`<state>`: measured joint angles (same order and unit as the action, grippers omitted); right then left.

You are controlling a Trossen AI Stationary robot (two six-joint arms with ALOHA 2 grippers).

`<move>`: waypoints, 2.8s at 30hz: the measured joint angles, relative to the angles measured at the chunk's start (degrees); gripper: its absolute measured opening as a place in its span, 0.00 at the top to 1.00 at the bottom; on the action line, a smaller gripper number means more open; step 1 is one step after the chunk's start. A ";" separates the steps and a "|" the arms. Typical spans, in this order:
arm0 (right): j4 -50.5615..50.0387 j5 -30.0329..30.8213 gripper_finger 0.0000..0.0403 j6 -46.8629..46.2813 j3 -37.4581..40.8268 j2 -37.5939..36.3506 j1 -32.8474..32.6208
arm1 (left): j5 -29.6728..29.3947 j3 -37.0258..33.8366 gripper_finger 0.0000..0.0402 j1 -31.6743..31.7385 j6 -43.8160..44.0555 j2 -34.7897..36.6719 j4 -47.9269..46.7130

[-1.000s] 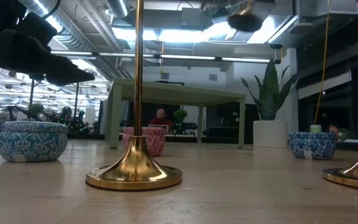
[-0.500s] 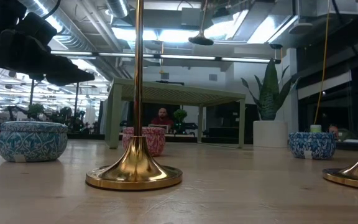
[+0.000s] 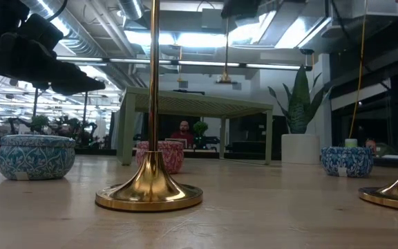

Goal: Pick & Place candle stick holders
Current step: Put the right gold candle holder on the shelf

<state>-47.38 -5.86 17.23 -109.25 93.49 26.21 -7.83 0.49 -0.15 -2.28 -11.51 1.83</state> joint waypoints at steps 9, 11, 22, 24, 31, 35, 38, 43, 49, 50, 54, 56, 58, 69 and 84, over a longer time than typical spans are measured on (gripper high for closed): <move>5.02 -1.39 0.90 -1.91 0.09 6.47 2.96 | 0.02 0.00 0.00 0.00 0.02 0.01 0.00; 5.45 -0.16 0.90 -2.47 0.09 6.58 3.09 | 0.00 -0.02 0.00 -0.01 -0.01 0.00 0.00; 5.86 -1.60 0.90 -7.37 0.11 7.43 5.61 | 0.01 -0.02 0.00 -0.01 0.02 0.01 0.00; 5.78 -1.71 0.90 -8.13 0.11 7.65 5.58 | 0.01 -0.02 0.00 0.00 0.01 0.01 0.02; 5.89 -1.70 0.92 -8.02 0.11 7.65 5.63 | 0.00 -0.02 0.00 -0.02 0.02 0.00 0.02; 6.00 -1.34 0.87 -8.82 0.11 7.65 5.63 | -0.01 -0.02 0.00 0.00 0.01 0.01 0.02; 6.05 -1.24 0.85 -9.58 0.11 8.00 5.63 | 0.00 -0.02 0.00 0.01 0.02 0.00 0.02; 5.89 -1.46 0.90 -9.53 0.11 9.27 5.69 | -0.01 -0.02 0.00 0.00 0.02 0.02 0.02; 6.45 -1.41 0.84 -9.33 0.09 9.58 5.71 | 0.01 -0.02 0.00 -0.01 0.02 0.01 0.02; 6.42 -1.41 0.82 -9.33 0.09 9.59 5.72 | -0.01 -0.02 0.00 0.01 0.02 0.01 0.02; 6.37 -1.39 0.75 -9.31 0.09 9.64 5.85 | -0.01 -0.01 0.00 0.01 0.02 0.02 0.02; 6.57 -1.39 0.73 -9.31 0.09 9.64 5.85 | 0.00 0.00 0.00 0.00 0.00 0.00 0.02; 6.92 -1.38 0.72 -9.31 0.09 9.64 5.85 | 0.00 0.01 0.00 0.00 0.02 0.00 0.02; 6.64 -1.26 0.71 -9.11 0.09 9.63 5.85 | -0.01 0.00 0.00 0.00 0.00 0.02 0.02; 1.81 -1.81 0.71 -7.81 0.09 4.76 6.55 | 0.00 0.00 0.00 0.00 0.01 0.00 0.04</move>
<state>-45.57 -7.67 9.43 -109.16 98.25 32.76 -7.83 0.49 -0.15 -2.27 -11.50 1.87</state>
